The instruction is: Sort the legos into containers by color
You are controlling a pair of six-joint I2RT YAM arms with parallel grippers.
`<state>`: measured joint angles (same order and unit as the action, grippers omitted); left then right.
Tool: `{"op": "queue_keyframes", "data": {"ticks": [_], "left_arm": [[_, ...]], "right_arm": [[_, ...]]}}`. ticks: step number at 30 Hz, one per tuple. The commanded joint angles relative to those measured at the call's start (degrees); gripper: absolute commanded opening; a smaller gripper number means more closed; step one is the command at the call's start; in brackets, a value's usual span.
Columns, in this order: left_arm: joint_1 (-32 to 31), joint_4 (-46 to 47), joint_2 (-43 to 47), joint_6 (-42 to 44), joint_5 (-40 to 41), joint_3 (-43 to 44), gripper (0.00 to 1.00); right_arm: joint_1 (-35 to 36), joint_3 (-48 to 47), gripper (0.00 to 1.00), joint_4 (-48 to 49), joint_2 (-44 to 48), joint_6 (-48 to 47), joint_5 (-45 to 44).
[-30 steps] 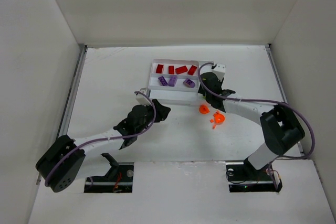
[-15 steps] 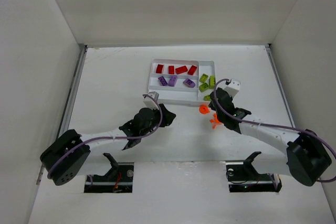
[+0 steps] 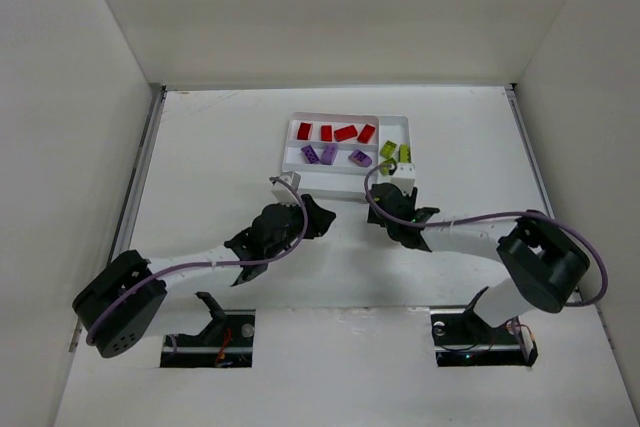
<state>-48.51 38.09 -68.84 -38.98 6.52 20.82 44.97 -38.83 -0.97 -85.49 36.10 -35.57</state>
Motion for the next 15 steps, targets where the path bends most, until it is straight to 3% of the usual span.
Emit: {"op": "queue_keyframes", "data": {"ticks": [1, 8, 15], "left_arm": [[0.0, 3.1, 1.3, 0.9, 0.6, 0.1, 0.34], [0.1, 3.3, 0.5, 0.8, 0.1, 0.4, 0.34], [0.7, 3.2, 0.7, 0.4, 0.0, 0.1, 0.35]], "right_arm": [[-0.2, -3.2, 0.66, 1.6, -1.8, -0.4, -4.0], [-0.6, -4.9, 0.66, 2.2, -7.1, -0.1, -4.0], [2.3, -5.8, 0.41, 2.9, -9.8, 0.1, -3.7]]}}
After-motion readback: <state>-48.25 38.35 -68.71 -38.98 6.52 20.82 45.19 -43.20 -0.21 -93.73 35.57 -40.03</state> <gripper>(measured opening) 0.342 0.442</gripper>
